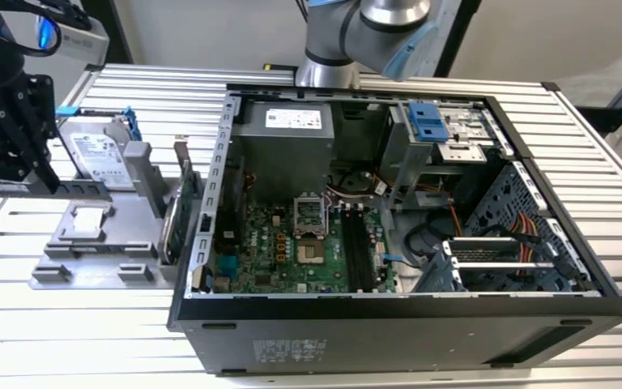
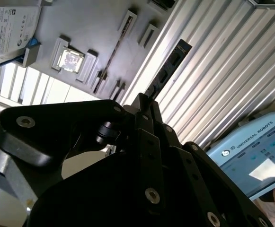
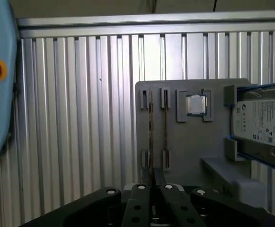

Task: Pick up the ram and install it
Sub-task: 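Pick up the ram and move it above insertion slot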

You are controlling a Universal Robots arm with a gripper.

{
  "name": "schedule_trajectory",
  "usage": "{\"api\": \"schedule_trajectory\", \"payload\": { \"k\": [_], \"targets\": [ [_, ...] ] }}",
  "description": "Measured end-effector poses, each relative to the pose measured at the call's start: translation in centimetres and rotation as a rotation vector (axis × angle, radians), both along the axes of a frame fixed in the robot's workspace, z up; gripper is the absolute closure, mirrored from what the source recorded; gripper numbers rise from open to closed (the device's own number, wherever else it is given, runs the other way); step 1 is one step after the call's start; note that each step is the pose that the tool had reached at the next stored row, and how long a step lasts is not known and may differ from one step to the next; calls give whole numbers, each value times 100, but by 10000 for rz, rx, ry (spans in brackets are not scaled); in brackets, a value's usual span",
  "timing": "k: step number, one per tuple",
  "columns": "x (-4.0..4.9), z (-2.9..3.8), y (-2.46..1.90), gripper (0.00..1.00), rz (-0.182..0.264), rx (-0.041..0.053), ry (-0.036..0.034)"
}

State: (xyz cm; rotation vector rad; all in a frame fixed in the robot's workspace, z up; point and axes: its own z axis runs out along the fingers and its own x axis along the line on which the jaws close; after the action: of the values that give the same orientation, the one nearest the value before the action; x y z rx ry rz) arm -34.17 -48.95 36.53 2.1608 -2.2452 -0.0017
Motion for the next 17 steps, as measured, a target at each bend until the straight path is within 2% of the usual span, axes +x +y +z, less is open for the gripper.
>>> {"api": "schedule_trajectory", "payload": {
  "k": [17],
  "targets": [
    [40,73,5,100,-4,0,0]
  ]
}}
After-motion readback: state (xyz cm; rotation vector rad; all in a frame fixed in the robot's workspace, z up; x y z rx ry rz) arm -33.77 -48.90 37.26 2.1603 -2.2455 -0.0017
